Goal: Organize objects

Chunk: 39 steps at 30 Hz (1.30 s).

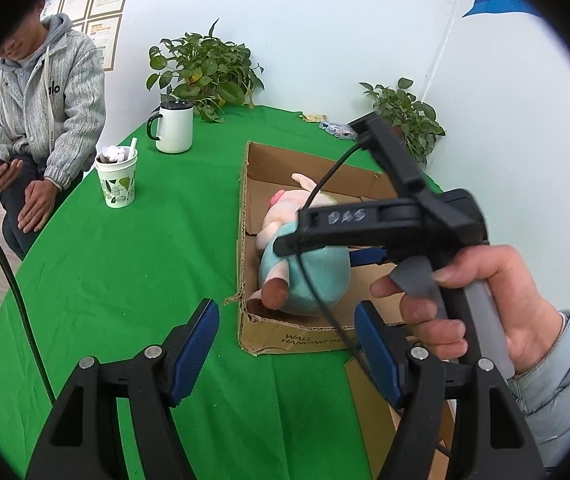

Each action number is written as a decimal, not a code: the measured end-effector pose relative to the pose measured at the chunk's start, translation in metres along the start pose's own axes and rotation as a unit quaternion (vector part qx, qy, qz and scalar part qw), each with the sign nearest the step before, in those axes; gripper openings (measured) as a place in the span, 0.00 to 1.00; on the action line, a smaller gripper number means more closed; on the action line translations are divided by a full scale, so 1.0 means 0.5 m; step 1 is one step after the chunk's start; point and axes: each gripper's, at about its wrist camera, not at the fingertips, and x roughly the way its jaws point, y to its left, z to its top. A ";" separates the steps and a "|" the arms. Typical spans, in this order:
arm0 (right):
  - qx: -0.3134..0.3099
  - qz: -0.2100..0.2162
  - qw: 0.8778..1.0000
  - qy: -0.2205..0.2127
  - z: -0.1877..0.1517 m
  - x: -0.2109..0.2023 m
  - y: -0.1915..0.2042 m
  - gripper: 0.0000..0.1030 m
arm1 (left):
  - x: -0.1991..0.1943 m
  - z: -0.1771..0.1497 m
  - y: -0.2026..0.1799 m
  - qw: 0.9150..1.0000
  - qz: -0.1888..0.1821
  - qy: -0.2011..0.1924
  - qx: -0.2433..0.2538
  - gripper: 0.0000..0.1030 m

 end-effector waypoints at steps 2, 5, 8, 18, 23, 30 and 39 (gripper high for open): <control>-0.002 -0.002 1.000 0.001 -0.003 0.022 0.004 0.96 | -0.002 -0.006 0.006 1.000 0.001 0.003 -0.005 0.67; 0.008 0.010 1.000 0.007 -0.012 0.032 0.003 0.85 | -0.012 -0.017 0.015 1.000 0.001 0.000 -0.009 0.67; -0.015 0.020 0.999 0.043 -0.020 0.021 0.024 0.77 | -0.019 -0.023 0.026 1.000 -0.002 -0.002 -0.017 0.67; -0.030 0.019 0.996 0.080 -0.040 0.037 0.042 0.96 | -0.018 -0.035 0.018 1.000 0.000 0.001 -0.012 0.67; -0.067 -0.014 0.997 0.018 -0.057 -0.034 0.062 0.96 | -0.032 -0.034 0.012 1.000 0.021 -0.012 -0.008 0.67; -0.082 -0.026 0.985 -0.148 -0.156 -0.259 0.077 0.96 | -0.080 -0.039 -0.020 0.995 0.084 -0.047 0.023 0.73; -0.016 -0.072 0.974 -0.214 -0.382 -0.368 -0.027 0.66 | -0.127 -0.051 -0.067 0.996 0.065 -0.064 0.022 0.78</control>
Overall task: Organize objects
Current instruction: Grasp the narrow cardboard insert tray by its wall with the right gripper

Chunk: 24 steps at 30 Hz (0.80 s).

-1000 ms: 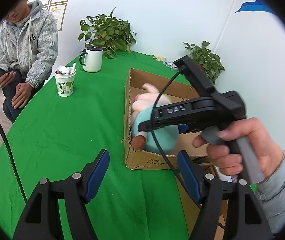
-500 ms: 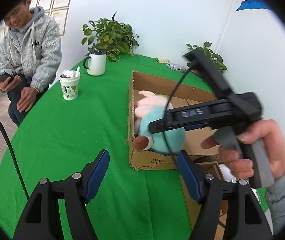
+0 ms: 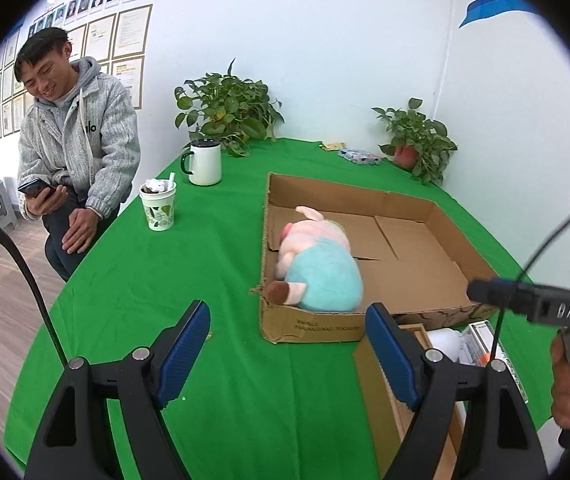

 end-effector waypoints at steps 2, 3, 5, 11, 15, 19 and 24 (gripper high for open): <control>-0.007 -0.020 1.000 -0.002 -0.039 -0.020 -0.015 0.47 | 0.001 -0.001 -0.011 1.000 -0.010 0.002 -0.004 0.78; -0.005 -0.020 1.000 -0.002 -0.055 -0.028 -0.029 0.46 | 0.003 -0.001 -0.019 1.000 -0.018 0.005 -0.007 0.77; 0.002 -0.001 1.000 -0.003 -0.088 -0.053 -0.055 0.48 | 0.009 0.005 -0.032 1.000 -0.026 0.010 -0.012 0.77; 0.018 0.053 0.998 0.004 -0.177 -0.081 -0.098 0.92 | 0.088 0.069 -0.106 0.998 -0.041 0.035 0.042 0.78; -0.025 0.099 0.994 0.032 -0.244 -0.081 -0.069 0.85 | 0.218 0.105 -0.156 0.992 -0.033 0.091 0.076 0.78; -0.031 0.142 0.988 0.046 -0.287 -0.083 -0.036 0.84 | 0.350 0.093 -0.185 0.978 0.045 0.162 0.127 0.72; -0.043 0.121 0.991 0.050 -0.294 -0.079 -0.011 0.80 | 0.382 0.069 -0.175 0.966 0.112 0.181 0.149 0.56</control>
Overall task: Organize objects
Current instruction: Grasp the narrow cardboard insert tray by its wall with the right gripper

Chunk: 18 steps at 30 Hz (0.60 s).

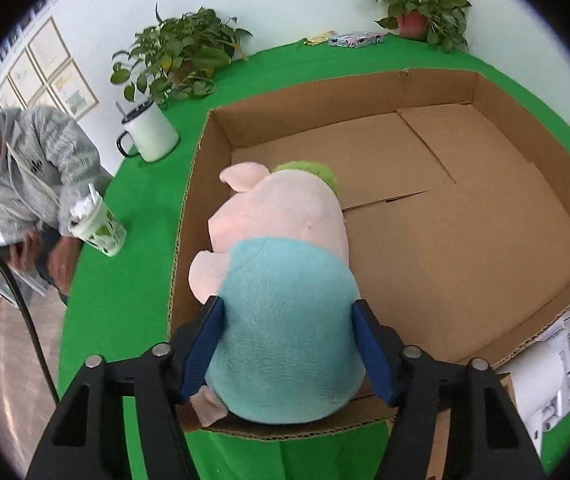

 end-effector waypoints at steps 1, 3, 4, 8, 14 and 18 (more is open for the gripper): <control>0.004 -0.002 1.000 -0.001 0.002 0.002 -0.002 0.80 | -0.003 -0.002 0.007 1.000 0.000 0.002 -0.008 0.52; 0.026 0.000 1.000 0.003 0.004 0.011 -0.013 0.78 | -0.010 -0.003 0.020 1.000 0.001 0.012 -0.019 0.46; 0.037 0.001 0.999 0.007 0.008 0.017 -0.021 0.75 | -0.014 -0.002 0.022 1.000 0.005 0.016 -0.020 0.42; 0.055 -0.002 0.998 0.019 0.010 0.035 -0.029 0.74 | -0.022 0.000 0.013 1.000 0.016 0.022 -0.012 0.40; 0.074 -0.029 0.997 0.023 0.004 0.054 -0.033 0.74 | -0.012 0.003 -0.005 1.000 0.017 0.010 -0.006 0.60; 0.075 -0.057 0.995 0.014 0.008 0.060 -0.033 0.74 | -0.057 -0.004 0.012 1.000 -0.012 -0.005 -0.018 0.61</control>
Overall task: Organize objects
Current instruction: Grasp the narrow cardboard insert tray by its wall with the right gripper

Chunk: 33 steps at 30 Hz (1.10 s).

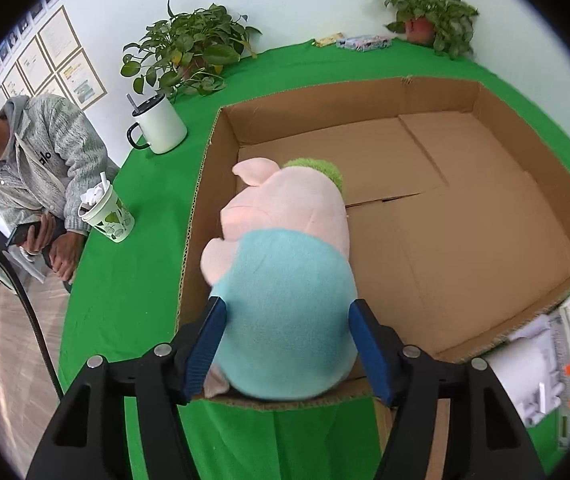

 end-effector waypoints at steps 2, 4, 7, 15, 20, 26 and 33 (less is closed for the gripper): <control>-0.004 -0.008 1.000 0.000 0.005 0.011 0.006 0.72 | -0.043 -0.010 0.015 1.000 -0.020 -0.022 -0.011 0.61; -0.015 -0.026 1.000 0.003 0.010 0.026 0.017 0.67 | -0.104 -0.033 0.035 0.997 -0.045 -0.056 -0.022 0.66; -0.014 -0.060 0.998 0.019 0.017 0.063 0.012 0.52 | -0.178 -0.090 0.064 0.992 -0.069 -0.094 -0.039 0.74; -0.031 -0.084 0.996 0.005 0.030 0.067 0.031 0.32 | -0.148 -0.218 0.050 0.982 -0.167 -0.048 -0.079 0.74; -0.017 -0.085 0.996 0.009 0.032 0.055 0.015 0.13 | -0.067 -0.243 0.009 0.966 -0.236 0.020 -0.101 0.69; -0.021 -0.103 0.994 0.014 0.057 0.083 0.019 0.13 | -0.016 -0.262 -0.019 0.960 -0.251 0.069 -0.103 0.27; -0.031 -0.104 0.994 0.032 0.021 0.068 0.041 0.13 | -0.047 -0.326 -0.031 0.967 -0.227 0.067 -0.092 0.20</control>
